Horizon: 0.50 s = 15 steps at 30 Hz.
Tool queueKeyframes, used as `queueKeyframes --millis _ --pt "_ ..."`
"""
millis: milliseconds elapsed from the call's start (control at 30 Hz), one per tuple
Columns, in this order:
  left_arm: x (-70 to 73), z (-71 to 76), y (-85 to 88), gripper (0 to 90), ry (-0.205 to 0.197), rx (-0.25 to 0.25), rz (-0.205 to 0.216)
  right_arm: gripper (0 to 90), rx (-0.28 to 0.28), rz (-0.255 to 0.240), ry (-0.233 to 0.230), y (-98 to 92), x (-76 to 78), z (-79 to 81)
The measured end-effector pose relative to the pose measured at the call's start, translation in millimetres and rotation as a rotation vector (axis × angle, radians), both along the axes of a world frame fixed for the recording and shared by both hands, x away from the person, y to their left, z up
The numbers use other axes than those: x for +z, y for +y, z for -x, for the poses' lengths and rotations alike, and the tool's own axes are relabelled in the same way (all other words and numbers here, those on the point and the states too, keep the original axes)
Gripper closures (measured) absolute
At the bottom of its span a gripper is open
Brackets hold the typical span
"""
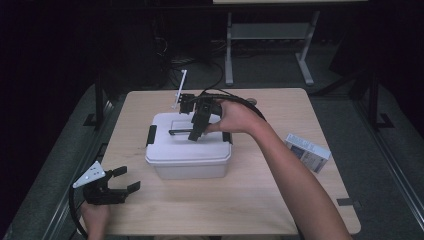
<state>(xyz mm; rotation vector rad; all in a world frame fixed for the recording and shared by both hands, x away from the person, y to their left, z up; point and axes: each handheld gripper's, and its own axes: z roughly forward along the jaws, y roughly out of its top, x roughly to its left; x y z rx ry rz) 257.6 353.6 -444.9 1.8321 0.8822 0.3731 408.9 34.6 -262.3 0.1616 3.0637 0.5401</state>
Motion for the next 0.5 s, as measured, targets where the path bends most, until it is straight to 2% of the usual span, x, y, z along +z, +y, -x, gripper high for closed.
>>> queueKeyframes --millis 133,167,500 --pt "-0.3 -0.6 0.2 13.4 0.003 0.000 -0.004 46.8 0.008 0.001 0.003 8.7 -3.8 -4.5" --pt "-0.4 -0.7 0.2 13.4 0.002 0.001 -0.004 52.4 0.020 0.010 -0.003 12.4 -5.4 -6.7" --pt "-0.1 -0.6 1.0 13.4 0.000 0.003 0.002 69.8 0.027 0.034 0.009 16.3 -10.7 -13.6"
